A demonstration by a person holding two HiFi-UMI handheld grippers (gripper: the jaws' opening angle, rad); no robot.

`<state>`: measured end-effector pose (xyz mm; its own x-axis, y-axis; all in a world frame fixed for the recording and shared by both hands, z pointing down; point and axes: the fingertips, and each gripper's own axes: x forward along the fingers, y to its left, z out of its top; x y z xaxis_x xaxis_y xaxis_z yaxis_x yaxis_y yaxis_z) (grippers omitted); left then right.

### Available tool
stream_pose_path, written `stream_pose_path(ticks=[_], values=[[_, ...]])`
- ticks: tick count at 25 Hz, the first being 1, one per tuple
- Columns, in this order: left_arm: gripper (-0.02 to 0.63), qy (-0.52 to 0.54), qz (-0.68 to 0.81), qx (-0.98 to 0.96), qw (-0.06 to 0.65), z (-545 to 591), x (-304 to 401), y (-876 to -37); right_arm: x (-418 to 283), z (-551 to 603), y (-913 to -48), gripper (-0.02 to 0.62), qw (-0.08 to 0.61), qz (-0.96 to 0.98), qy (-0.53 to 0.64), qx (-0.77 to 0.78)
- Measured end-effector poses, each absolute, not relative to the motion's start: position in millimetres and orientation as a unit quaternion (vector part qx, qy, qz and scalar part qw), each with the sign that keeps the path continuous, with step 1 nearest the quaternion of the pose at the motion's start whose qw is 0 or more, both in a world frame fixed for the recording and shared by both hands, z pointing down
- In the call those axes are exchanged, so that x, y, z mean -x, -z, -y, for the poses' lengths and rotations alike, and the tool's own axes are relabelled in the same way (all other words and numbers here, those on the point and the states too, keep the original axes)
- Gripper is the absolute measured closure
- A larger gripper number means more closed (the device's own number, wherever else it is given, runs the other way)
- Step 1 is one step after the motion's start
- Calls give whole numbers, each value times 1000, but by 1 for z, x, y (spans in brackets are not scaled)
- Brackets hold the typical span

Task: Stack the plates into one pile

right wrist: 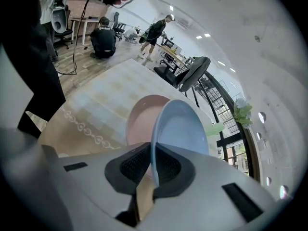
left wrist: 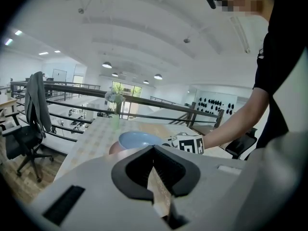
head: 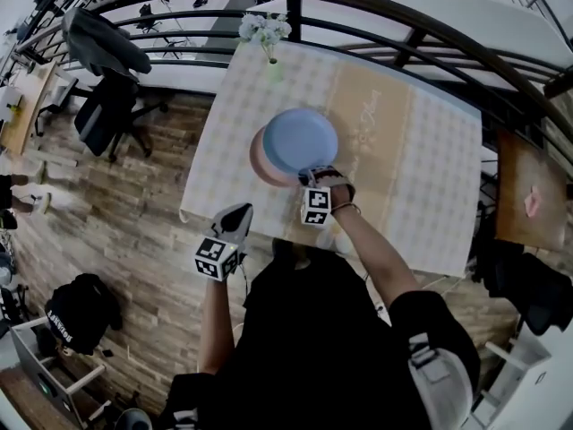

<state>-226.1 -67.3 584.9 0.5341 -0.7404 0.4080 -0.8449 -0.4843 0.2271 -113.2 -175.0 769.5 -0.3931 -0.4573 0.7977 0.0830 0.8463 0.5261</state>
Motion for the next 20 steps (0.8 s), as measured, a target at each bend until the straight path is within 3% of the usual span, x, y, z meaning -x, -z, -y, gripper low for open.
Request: stream_pose_path(ticks=[20], values=[[604, -144, 398, -884, 200, 84, 256, -605, 147, 138, -803, 569, 571, 777, 248, -89]])
